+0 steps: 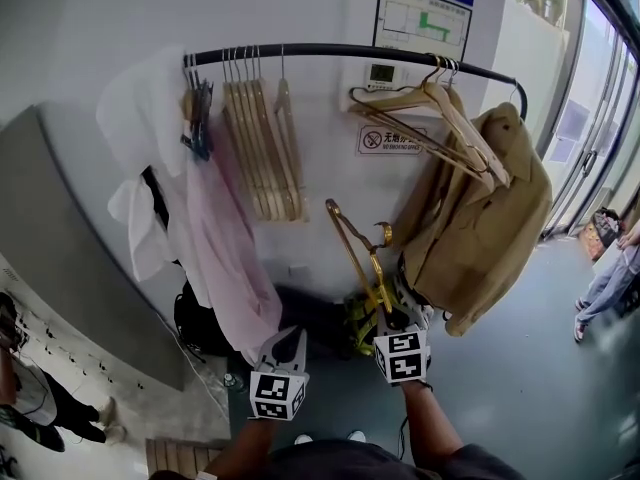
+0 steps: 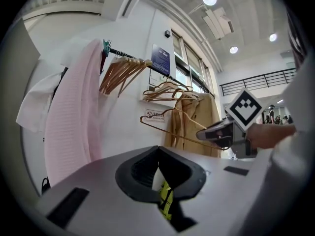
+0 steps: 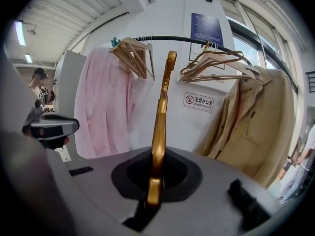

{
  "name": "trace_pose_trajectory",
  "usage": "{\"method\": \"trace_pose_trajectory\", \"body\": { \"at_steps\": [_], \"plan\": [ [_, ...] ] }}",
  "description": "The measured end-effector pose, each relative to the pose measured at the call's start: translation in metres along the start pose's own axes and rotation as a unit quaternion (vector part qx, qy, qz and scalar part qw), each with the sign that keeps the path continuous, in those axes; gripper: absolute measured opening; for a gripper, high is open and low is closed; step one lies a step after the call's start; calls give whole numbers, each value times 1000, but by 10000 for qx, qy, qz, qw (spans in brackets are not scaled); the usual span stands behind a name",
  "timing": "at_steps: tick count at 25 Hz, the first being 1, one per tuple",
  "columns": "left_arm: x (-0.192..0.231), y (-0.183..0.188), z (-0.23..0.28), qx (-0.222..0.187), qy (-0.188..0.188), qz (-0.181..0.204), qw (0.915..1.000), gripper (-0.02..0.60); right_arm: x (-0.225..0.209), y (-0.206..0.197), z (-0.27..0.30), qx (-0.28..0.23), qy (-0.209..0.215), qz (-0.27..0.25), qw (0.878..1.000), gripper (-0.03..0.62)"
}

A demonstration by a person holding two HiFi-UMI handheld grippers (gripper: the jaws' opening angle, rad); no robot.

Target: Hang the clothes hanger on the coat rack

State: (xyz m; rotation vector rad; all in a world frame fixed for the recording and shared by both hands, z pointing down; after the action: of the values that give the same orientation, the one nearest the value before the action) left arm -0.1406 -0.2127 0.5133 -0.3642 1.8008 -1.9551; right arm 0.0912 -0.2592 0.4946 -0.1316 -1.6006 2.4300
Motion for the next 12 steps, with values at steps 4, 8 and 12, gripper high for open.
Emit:
{"method": "trace_pose_trajectory", "body": {
  "at_steps": [4,8,12],
  "plan": [
    [4,6,4,-31,184,-68,9998,9,-8,32,16,-39,80,-167,9998,15],
    [9,15,7,-179,290,-174,9993,9,-19,78,34,-222,300,-86,9993,14],
    [5,22,7,-298,271,-199,9990,9,-33,140,50,-426,400,-234,9980,14]
  ]
}}
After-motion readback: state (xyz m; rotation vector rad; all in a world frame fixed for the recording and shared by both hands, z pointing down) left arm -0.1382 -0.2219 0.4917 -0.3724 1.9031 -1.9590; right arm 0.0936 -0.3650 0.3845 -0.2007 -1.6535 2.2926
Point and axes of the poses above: the fingertips, and each gripper's own axes: z forward along the fingers, x to its left, y out of its top, the point moved 8 cm from there along -z, backward along the fingers, and after that the axes turned 9 degrees about z, right-handed, at the moved point
